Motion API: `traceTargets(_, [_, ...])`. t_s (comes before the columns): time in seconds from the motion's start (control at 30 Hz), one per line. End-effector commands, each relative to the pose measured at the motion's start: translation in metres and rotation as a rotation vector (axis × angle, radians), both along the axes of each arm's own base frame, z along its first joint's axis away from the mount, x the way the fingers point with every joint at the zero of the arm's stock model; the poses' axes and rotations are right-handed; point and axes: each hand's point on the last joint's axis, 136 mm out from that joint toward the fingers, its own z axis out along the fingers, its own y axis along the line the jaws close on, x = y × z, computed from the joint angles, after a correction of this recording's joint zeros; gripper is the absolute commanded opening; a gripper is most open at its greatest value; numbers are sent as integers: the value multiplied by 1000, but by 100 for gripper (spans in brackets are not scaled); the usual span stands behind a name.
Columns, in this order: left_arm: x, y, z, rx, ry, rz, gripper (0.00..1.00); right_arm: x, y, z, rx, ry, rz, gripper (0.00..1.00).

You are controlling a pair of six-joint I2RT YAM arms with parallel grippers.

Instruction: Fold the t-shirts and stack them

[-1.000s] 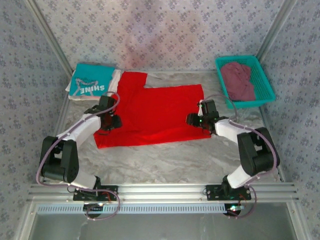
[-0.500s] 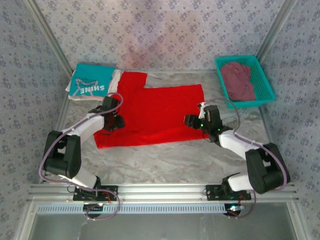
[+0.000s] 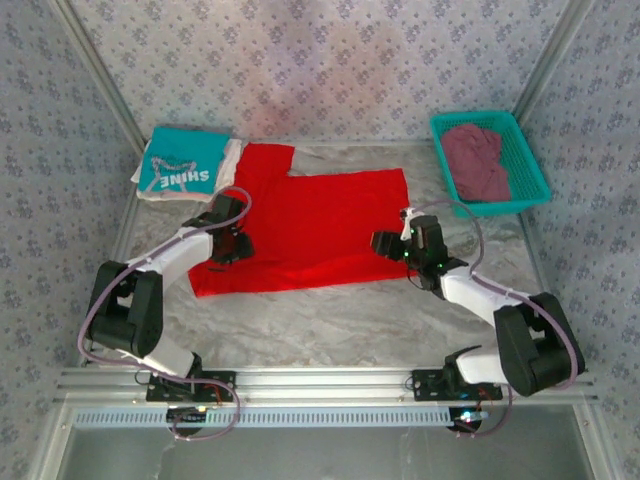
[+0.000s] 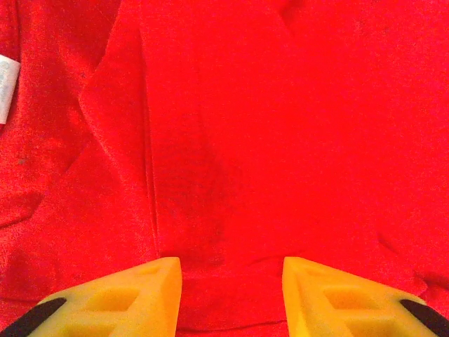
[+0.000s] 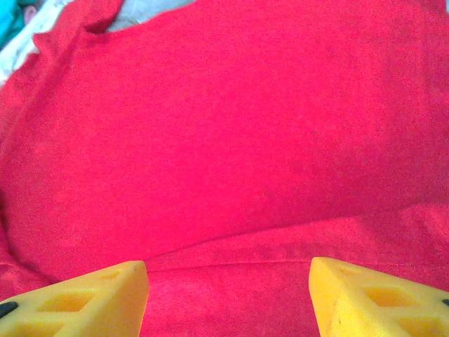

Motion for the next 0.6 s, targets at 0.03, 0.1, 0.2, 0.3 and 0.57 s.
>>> traceTargets(0.03, [-4, 8, 5, 32, 15, 47, 42, 6, 6, -4, 12, 30, 12, 65])
traceTargets(0.1, [-5, 10, 6, 38, 9, 55, 42, 7, 7, -4, 21, 37, 16, 65])
traceTargets(0.2, [-3, 13, 2, 51, 14, 58, 43, 7, 7, -4, 27, 38, 15, 65])
traceTargets(0.3, [0, 10, -4, 51, 25, 51, 43, 7, 7, -6, 26, 43, 13, 65])
traceTargets(0.57, [7, 17, -13, 109, 41, 48, 38, 7, 6, -6, 37, 54, 11, 65])
